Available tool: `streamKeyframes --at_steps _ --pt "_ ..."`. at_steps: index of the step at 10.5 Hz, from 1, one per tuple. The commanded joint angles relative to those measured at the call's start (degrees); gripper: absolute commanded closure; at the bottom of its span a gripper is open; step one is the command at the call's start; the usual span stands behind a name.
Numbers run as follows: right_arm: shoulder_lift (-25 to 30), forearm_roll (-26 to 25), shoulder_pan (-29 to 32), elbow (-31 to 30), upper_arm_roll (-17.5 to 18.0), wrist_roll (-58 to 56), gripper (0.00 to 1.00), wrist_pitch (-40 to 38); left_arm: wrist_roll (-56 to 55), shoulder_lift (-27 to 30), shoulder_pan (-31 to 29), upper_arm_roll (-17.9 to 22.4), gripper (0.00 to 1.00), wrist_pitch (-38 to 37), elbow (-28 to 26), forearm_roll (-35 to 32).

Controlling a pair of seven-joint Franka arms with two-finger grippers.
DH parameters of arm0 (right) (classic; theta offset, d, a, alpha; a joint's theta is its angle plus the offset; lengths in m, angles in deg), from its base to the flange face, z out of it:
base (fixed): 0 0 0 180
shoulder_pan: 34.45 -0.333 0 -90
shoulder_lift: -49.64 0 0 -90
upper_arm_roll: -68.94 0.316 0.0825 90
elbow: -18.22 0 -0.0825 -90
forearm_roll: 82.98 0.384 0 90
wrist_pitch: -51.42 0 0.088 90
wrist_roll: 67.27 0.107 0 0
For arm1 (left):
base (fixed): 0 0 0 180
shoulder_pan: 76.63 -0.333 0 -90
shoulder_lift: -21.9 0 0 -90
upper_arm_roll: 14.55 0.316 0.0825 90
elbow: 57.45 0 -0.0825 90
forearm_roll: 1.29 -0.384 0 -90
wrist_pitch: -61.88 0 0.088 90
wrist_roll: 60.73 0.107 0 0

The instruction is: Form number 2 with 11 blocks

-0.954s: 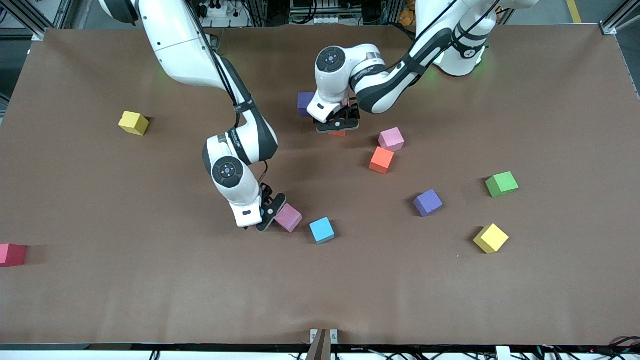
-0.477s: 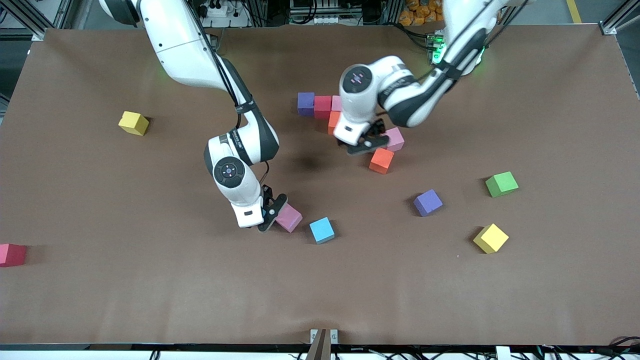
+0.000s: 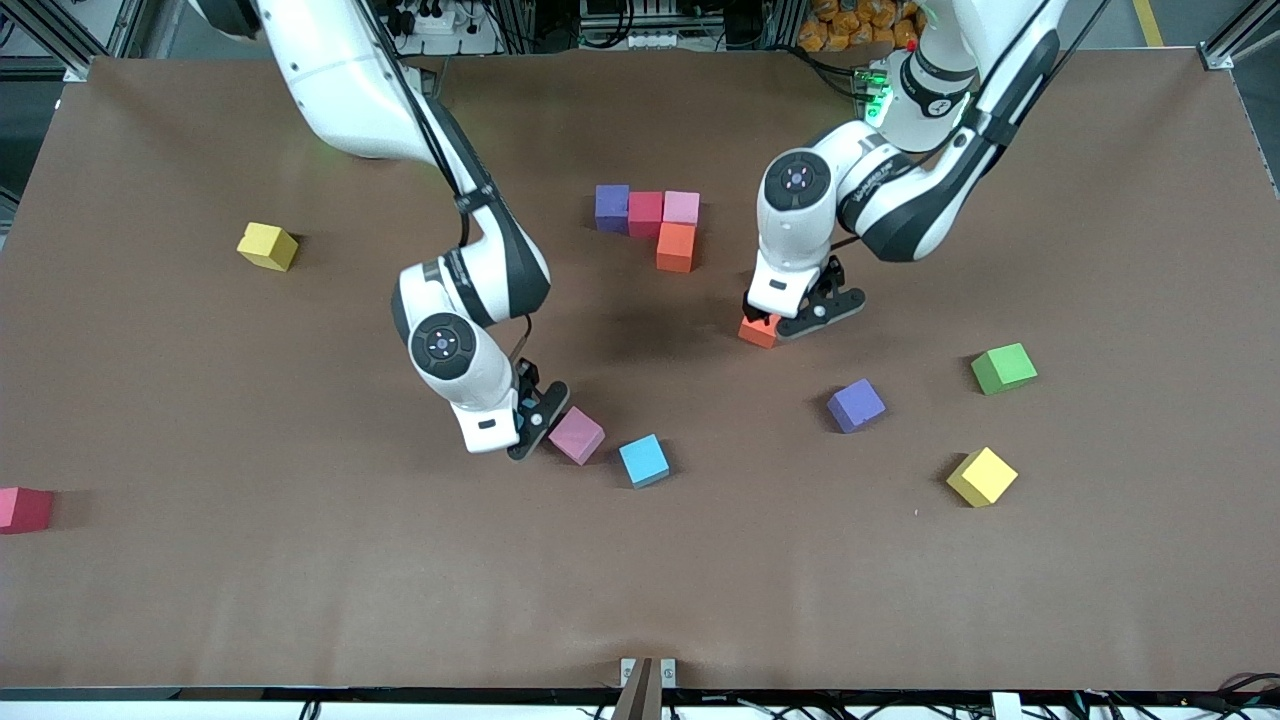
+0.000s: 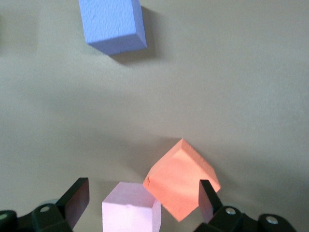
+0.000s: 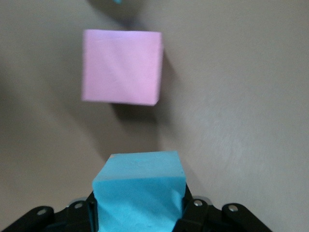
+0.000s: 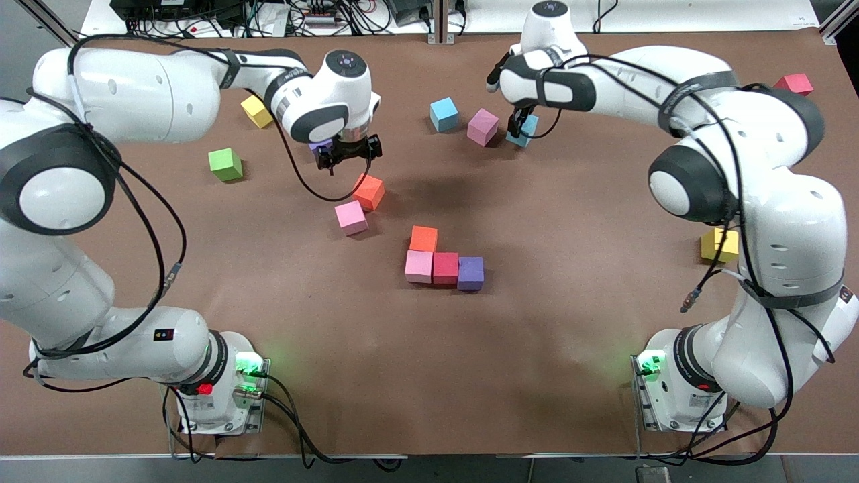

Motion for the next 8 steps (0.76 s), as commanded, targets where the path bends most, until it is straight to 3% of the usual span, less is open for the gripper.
streamKeyframes --at_steps 1,4,8 --pt "6.30 0.99 1.26 -1.35 2.11 5.21 1.00 -7.55 0.30 5.70 -0.65 -0.59 0.00 6.60 -8.91 -0.84" --pt "9.73 0.64 0.04 -1.87 4.12 14.07 1.00 -11.96 1.36 5.35 -1.09 -0.94 0.00 8.29 -11.57 -0.49" --pt "12.03 0.11 -1.11 -3.81 10.10 32.27 1.00 -11.72 1.88 4.48 -1.09 -1.90 0.00 9.43 -12.10 3.01"
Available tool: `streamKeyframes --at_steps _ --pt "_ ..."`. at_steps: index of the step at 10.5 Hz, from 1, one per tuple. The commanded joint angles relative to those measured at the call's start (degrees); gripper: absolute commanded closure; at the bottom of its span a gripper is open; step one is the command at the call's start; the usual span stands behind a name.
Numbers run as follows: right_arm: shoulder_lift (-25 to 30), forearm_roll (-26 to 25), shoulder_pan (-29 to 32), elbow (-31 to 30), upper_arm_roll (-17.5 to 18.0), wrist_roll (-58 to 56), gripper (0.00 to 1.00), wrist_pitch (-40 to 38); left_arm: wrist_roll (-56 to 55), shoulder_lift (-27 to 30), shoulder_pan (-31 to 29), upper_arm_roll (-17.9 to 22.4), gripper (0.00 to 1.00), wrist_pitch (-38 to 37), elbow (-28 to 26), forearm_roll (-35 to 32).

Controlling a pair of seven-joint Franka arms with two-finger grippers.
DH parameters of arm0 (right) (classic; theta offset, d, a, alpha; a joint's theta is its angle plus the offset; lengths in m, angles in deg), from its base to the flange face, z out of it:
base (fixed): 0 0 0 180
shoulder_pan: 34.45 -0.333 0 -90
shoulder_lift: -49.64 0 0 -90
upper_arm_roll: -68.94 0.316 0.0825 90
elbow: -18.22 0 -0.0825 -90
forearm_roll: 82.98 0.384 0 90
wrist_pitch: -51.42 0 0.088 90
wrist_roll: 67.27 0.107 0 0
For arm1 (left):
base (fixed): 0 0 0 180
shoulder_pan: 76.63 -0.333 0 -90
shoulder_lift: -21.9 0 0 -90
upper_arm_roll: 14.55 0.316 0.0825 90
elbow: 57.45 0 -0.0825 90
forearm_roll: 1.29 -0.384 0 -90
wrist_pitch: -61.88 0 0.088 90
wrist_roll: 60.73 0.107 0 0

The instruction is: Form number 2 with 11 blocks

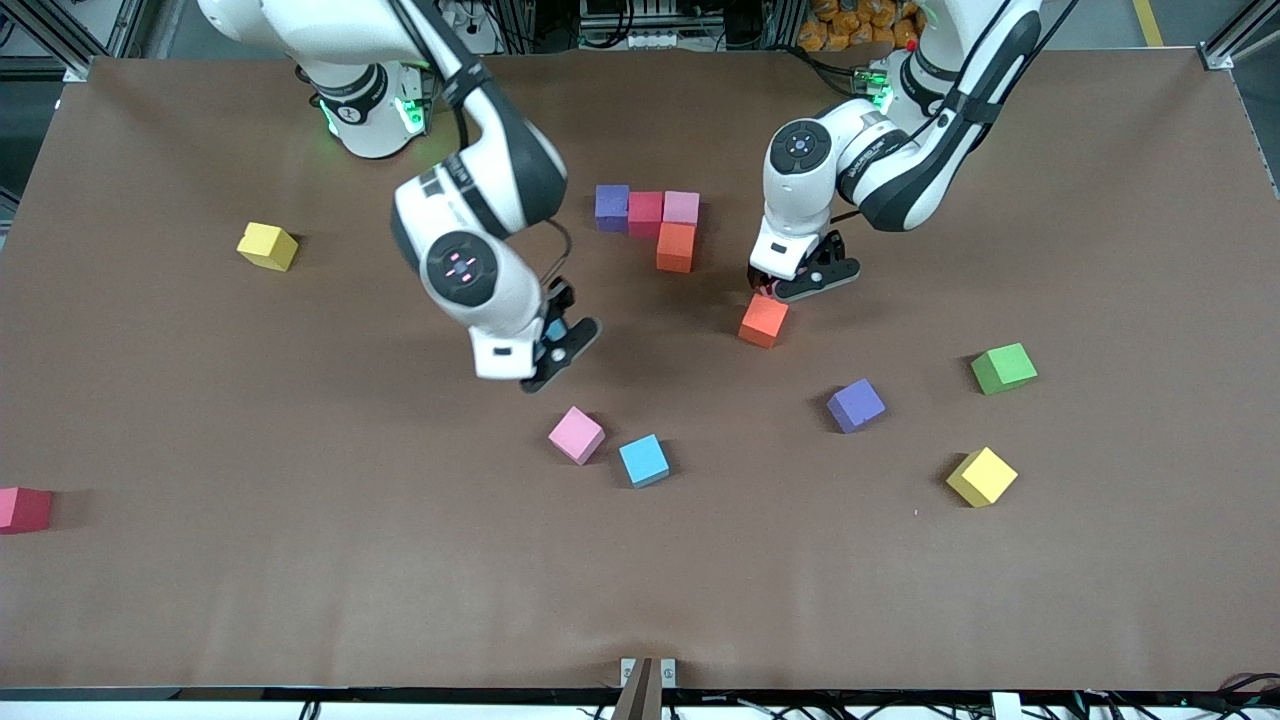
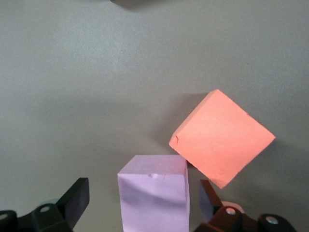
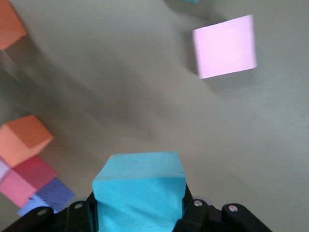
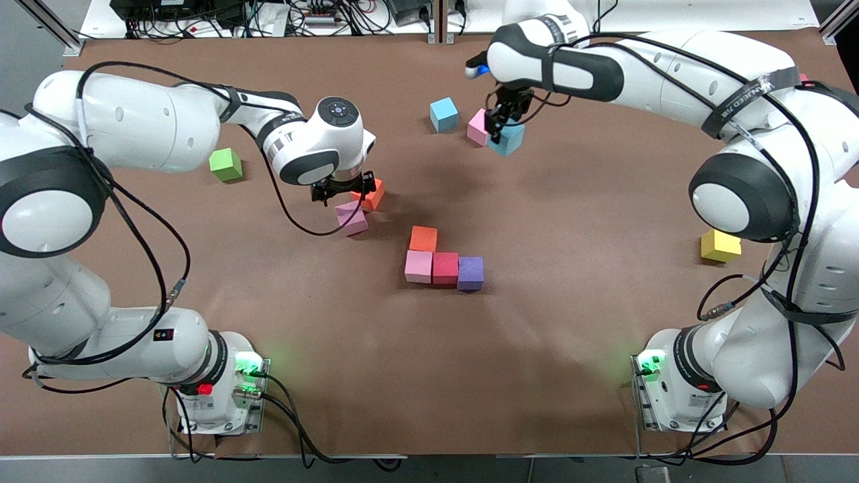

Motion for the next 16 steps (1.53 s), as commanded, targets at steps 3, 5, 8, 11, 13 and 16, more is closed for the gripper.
streamKeyframes --at_steps 3,5,8,11,13,16 --pt "2.17 -1.06 -0.44 -2.61 3.78 18.25 1.00 0.99 6.62 0.99 -0.96 -0.98 0.00 1.76 -0.96 7.32" --pt "2.25 -1.06 -0.44 -7.33 7.19 29.40 1.00 9.02 7.69 -0.41 -0.96 -0.89 0.00 1.76 -0.87 7.51" --pt "1.47 -1.15 -0.44 -12.19 9.32 38.59 1.00 18.03 8.49 -1.90 -1.22 -0.81 0.00 1.67 -0.96 7.60" --pt "-0.28 -1.15 -1.58 -17.10 11.42 44.49 1.00 29.42 8.49 -3.49 -3.59 -0.81 0.00 1.49 -0.96 7.60" --pt "-3.36 -1.50 -3.60 -17.03 11.61 47.28 1.00 33.41 8.49 -4.72 -4.29 -0.81 0.00 1.49 -0.87 7.60" --pt "-5.30 -1.85 -3.78 -15.98 11.61 48.97 1.00 33.51 8.31 -5.60 -4.74 -0.89 0.00 1.49 -0.61 7.60"
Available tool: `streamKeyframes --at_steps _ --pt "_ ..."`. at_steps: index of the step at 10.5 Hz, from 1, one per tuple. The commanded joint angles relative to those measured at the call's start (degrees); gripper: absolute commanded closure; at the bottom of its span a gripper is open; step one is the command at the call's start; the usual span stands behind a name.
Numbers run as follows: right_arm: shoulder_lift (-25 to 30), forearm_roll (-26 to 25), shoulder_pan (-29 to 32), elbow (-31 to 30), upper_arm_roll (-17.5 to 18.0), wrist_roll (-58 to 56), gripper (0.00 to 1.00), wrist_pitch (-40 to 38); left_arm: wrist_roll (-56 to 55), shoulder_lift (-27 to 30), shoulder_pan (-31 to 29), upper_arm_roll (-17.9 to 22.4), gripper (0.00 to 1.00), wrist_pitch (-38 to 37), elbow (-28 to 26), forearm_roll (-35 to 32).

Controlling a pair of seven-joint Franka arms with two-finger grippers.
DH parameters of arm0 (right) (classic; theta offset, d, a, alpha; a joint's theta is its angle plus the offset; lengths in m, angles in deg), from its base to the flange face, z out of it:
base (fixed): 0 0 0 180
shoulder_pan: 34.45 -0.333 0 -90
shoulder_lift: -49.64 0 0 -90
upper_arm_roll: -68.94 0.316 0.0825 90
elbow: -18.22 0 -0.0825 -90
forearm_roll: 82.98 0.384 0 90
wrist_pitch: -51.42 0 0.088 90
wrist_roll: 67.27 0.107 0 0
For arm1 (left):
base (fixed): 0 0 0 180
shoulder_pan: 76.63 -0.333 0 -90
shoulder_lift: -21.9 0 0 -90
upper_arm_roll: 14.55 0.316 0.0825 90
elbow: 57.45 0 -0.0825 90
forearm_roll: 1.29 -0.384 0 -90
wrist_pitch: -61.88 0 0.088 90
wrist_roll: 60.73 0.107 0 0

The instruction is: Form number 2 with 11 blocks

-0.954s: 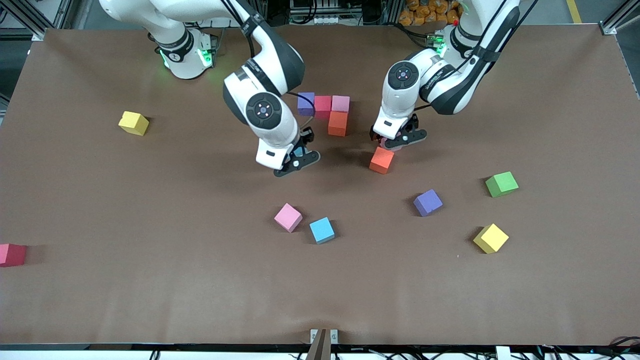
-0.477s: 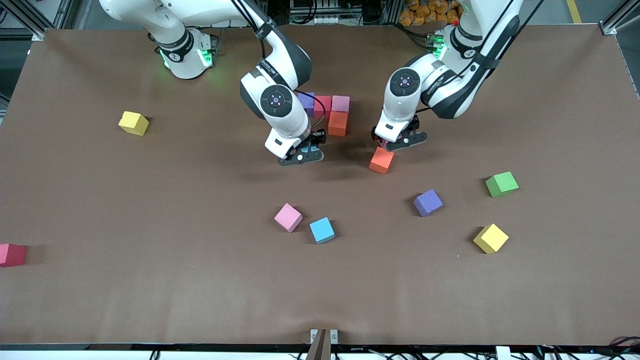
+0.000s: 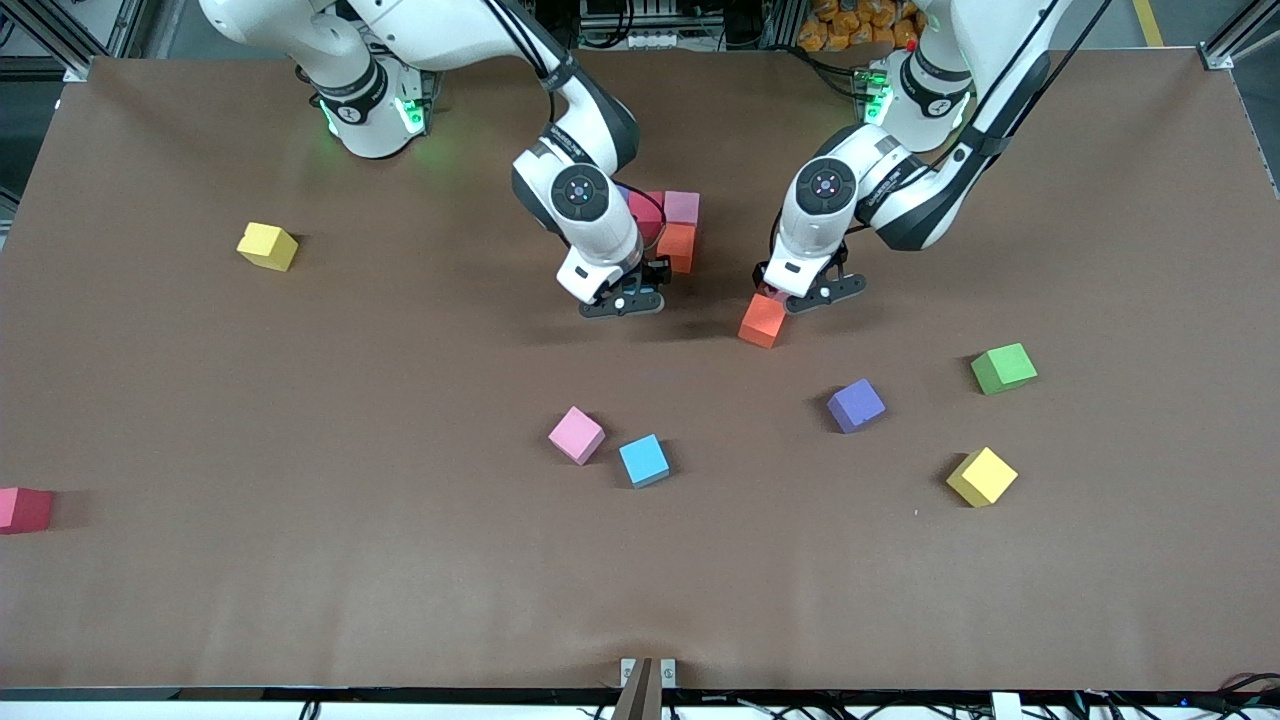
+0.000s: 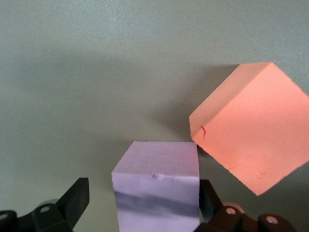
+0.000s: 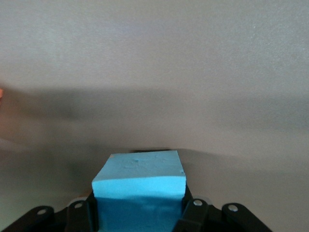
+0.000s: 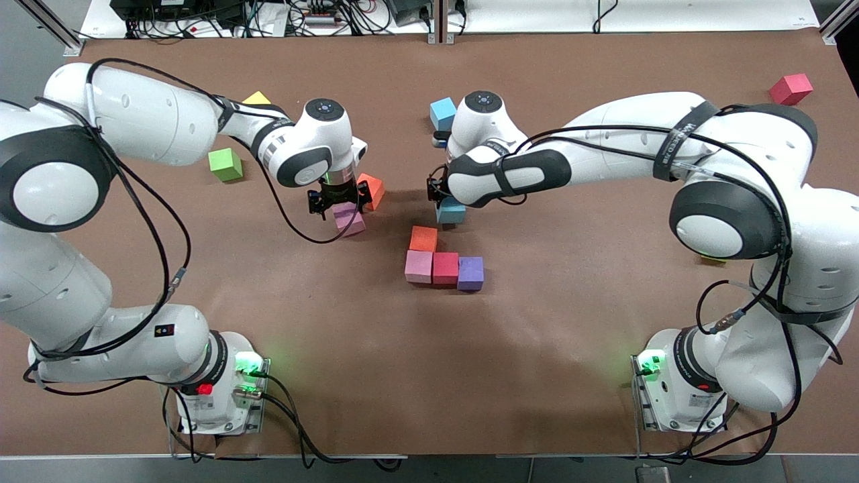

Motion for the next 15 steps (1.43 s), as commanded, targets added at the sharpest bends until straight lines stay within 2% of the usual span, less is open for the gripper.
streamKeyframes --at_steps 1,4,6,7,8,9,15 --pt "-1.10 -1.54 0.56 2.08 0.42 5.28 1.00 -0.28 1.45 -0.81 -0.65 -0.63 0.00 0.57 0.13 1.44" --pt "-4.35 -8.38 -0.85 5.59 0.51 14.86 1.00 -0.28 0.92 -1.60 -0.56 -0.71 0.00 0.57 0.30 2.66" --pt "-5.15 -9.28 -1.63 6.57 0.51 17.60 1.00 -0.37 0.83 -1.69 -0.56 -0.71 0.00 0.57 0.39 3.54" --pt "-5.24 -9.19 -1.64 6.92 0.51 18.40 1.00 -0.37 0.83 -1.95 -0.65 -0.71 0.22 0.57 0.39 3.72" --pt "-5.33 -9.11 -1.81 7.10 0.51 18.49 1.00 -0.28 0.83 -1.95 -0.56 -0.71 0.66 0.57 0.39 3.72" --pt "-5.67 -8.76 -1.81 7.88 0.59 18.58 1.00 -0.37 0.83 -2.04 -0.65 -0.63 1.00 0.57 0.39 3.72" --pt "-6.73 -9.02 -3.22 9.21 0.68 23.40 1.00 -0.46 -2.40 -0.81 -0.65 -0.71 1.00 -0.22 1.27 3.81"
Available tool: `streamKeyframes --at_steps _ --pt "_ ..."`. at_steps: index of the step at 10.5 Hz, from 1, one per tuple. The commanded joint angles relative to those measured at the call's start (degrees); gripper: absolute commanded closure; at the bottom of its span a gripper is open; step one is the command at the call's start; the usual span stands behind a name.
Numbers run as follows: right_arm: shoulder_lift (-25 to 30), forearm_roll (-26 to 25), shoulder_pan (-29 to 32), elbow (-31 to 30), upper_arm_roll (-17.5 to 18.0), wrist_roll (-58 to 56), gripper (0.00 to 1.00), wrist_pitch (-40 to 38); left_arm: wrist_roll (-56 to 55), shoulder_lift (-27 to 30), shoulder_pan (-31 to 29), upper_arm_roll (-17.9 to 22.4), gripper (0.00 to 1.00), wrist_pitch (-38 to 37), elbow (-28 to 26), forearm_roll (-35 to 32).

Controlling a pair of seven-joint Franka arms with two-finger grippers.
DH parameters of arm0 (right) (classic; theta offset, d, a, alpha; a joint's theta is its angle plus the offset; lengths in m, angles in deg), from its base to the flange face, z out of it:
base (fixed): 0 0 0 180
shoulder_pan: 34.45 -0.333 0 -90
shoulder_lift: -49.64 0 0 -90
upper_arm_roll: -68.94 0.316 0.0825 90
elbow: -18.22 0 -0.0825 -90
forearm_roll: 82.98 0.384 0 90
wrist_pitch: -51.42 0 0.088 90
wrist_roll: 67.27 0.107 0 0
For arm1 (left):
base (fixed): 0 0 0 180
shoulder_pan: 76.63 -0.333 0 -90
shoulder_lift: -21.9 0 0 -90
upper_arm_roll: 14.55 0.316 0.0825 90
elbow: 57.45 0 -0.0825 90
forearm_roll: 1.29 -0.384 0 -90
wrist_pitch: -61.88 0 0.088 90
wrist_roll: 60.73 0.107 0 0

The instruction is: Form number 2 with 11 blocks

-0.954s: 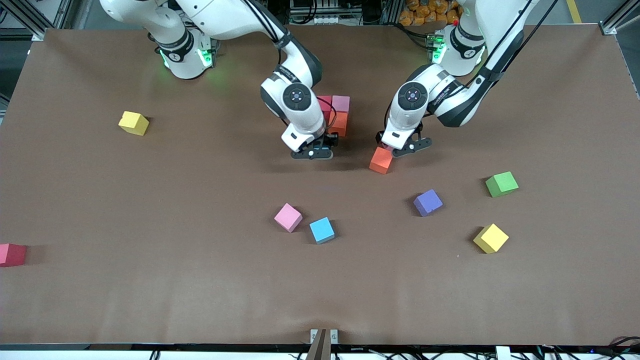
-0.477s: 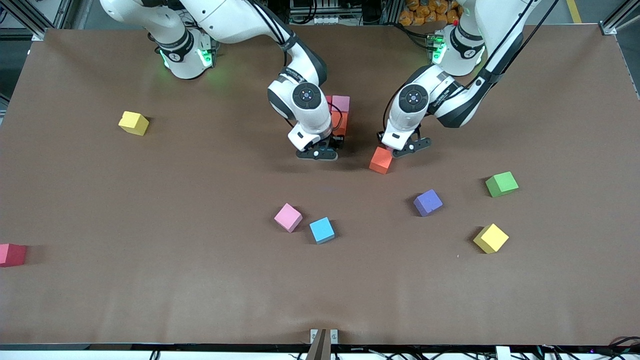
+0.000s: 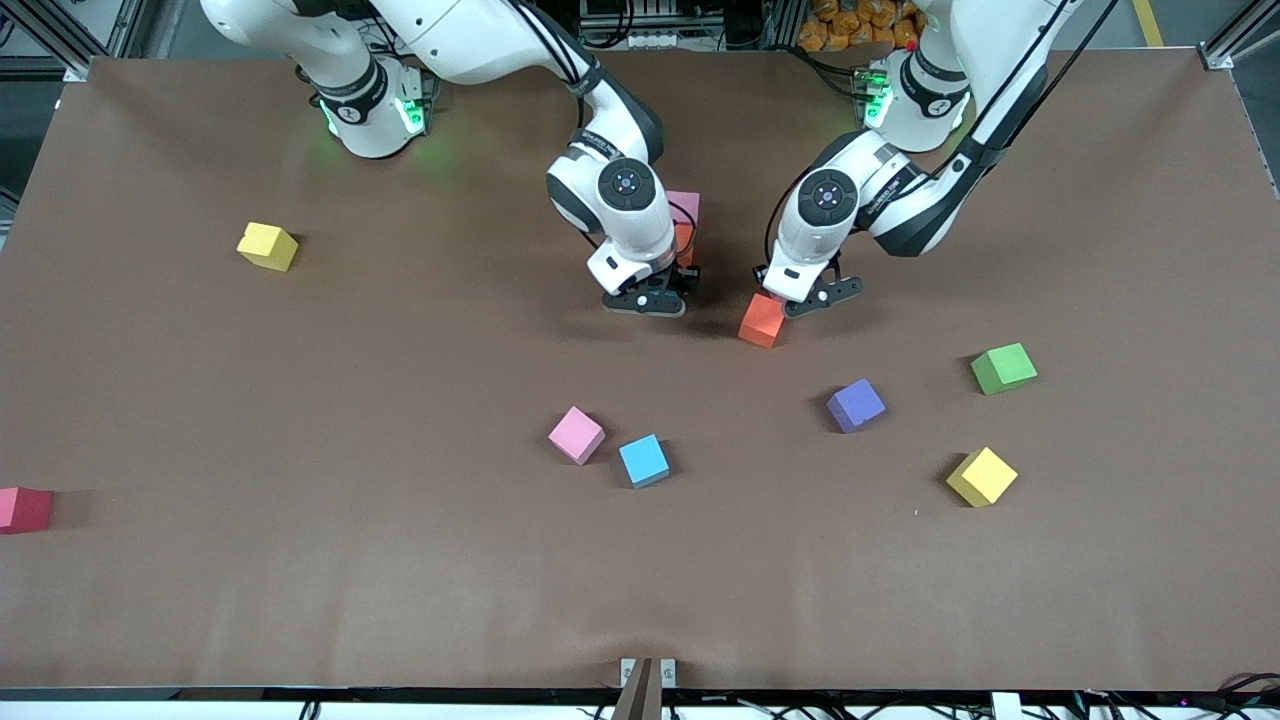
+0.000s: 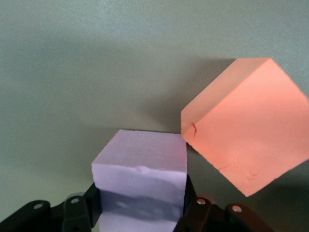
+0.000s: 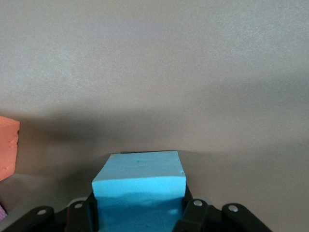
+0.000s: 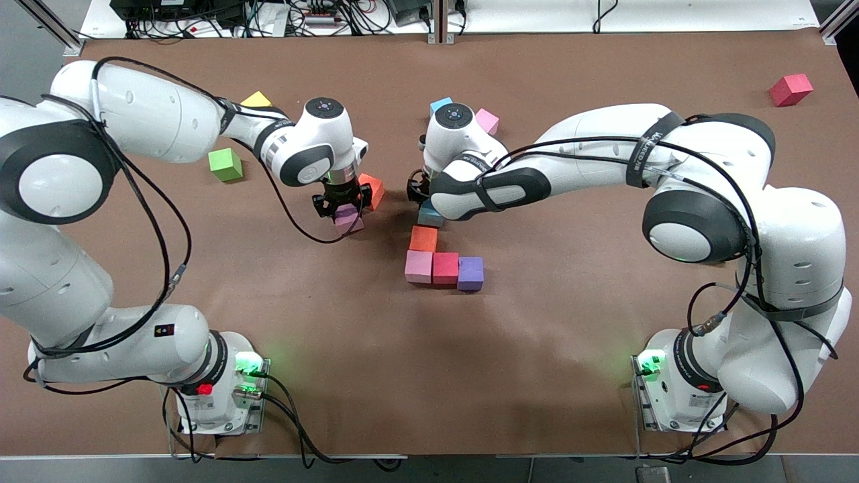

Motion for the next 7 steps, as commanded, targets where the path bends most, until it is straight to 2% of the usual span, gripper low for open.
streamKeyframes --at_steps 1,3,7 --pt "-1.53 -1.12 -0.35 2.33 0.57 2.68 1.00 -0.48 -3.83 1.33 -0.57 -0.64 1.00 -0.54 0.27 1.46" --pt "-2.05 -1.21 -0.62 2.78 0.83 2.95 1.00 -0.48 -7.44 1.50 -0.57 -0.73 1.00 -4.73 3.16 1.63" --pt "-2.41 -2.53 -0.88 2.78 0.92 3.21 1.00 -0.48 -8.78 1.68 -1.70 -0.55 1.00 -15.38 11.77 8.21"
